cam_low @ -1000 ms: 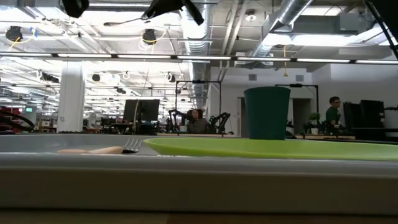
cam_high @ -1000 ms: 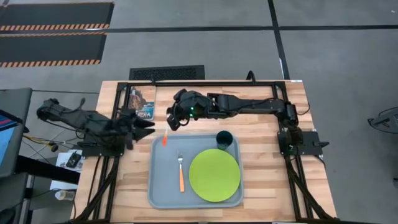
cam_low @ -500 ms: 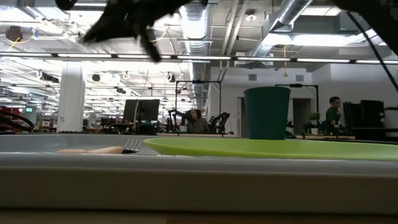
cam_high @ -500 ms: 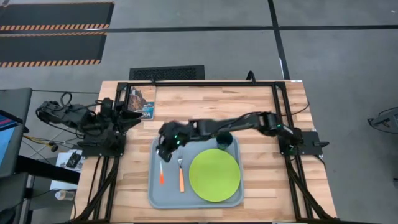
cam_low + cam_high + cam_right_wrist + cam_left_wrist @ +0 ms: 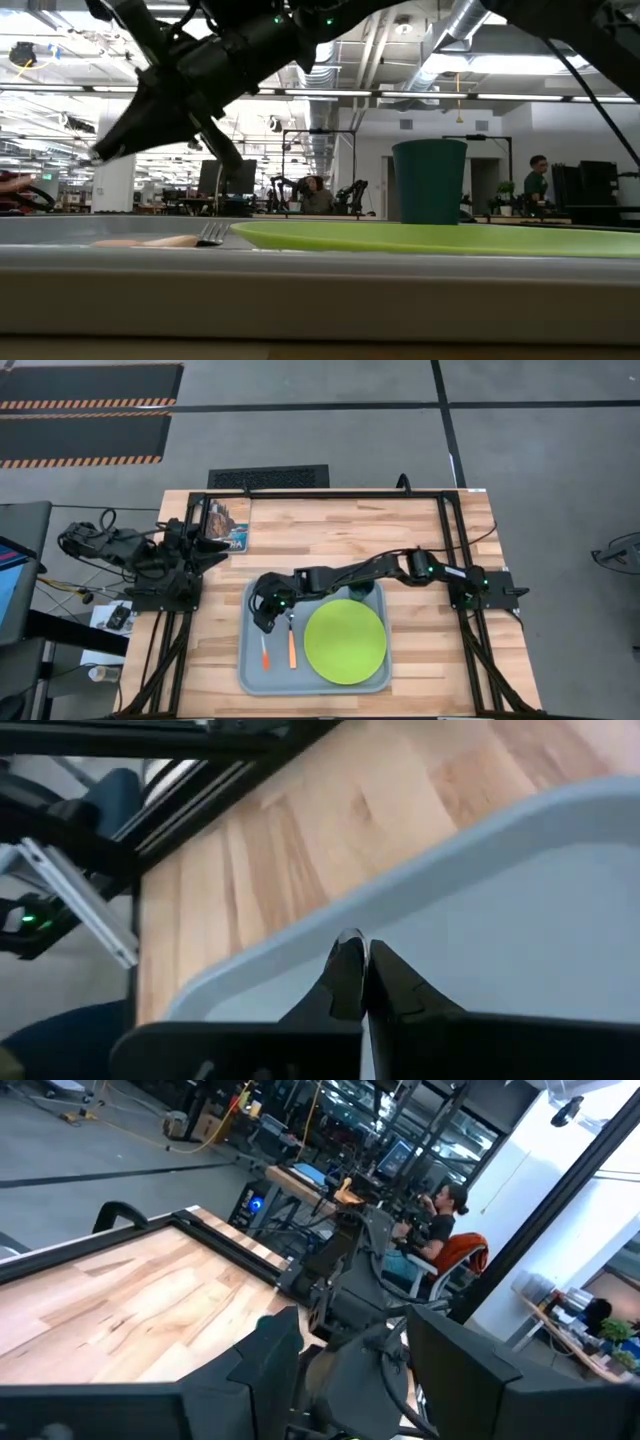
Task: Pick and place plate/cup/fork/spoon on tray
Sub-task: Put the orange spoon on the blue tray to the left of the yellow fork, then return to Home Position
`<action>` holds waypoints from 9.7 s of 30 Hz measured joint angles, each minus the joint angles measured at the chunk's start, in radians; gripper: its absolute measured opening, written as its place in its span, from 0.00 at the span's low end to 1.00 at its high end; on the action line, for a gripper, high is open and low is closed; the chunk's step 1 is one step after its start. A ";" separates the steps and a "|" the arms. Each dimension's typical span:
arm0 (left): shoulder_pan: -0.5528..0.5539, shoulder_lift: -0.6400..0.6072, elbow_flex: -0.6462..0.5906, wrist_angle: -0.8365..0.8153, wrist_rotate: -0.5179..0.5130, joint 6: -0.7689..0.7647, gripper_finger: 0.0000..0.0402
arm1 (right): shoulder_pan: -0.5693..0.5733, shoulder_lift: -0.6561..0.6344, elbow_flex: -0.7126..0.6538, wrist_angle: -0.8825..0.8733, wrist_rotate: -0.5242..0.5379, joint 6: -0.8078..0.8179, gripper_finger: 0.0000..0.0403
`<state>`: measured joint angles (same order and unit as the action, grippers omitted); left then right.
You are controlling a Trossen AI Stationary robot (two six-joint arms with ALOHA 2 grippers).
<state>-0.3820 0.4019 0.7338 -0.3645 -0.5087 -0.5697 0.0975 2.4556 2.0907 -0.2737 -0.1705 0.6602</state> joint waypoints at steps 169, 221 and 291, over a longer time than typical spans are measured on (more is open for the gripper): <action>0.000 0.006 0.000 -0.125 -0.161 0.002 0.43 | -0.055 -0.144 -0.629 0.618 0.041 -0.096 0.40; 0.000 0.009 0.000 -0.160 -0.256 -0.115 0.43 | -0.194 -0.960 -0.475 -0.057 -0.141 -0.474 0.39; 0.000 -0.398 -0.410 0.139 -0.085 0.270 0.43 | 0.189 -2.052 -1.889 0.916 0.392 -0.536 0.39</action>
<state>-0.3817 0.0036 0.3240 -0.2256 -0.5933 -0.2993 0.2862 0.4039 0.2012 0.6427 0.2213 0.1241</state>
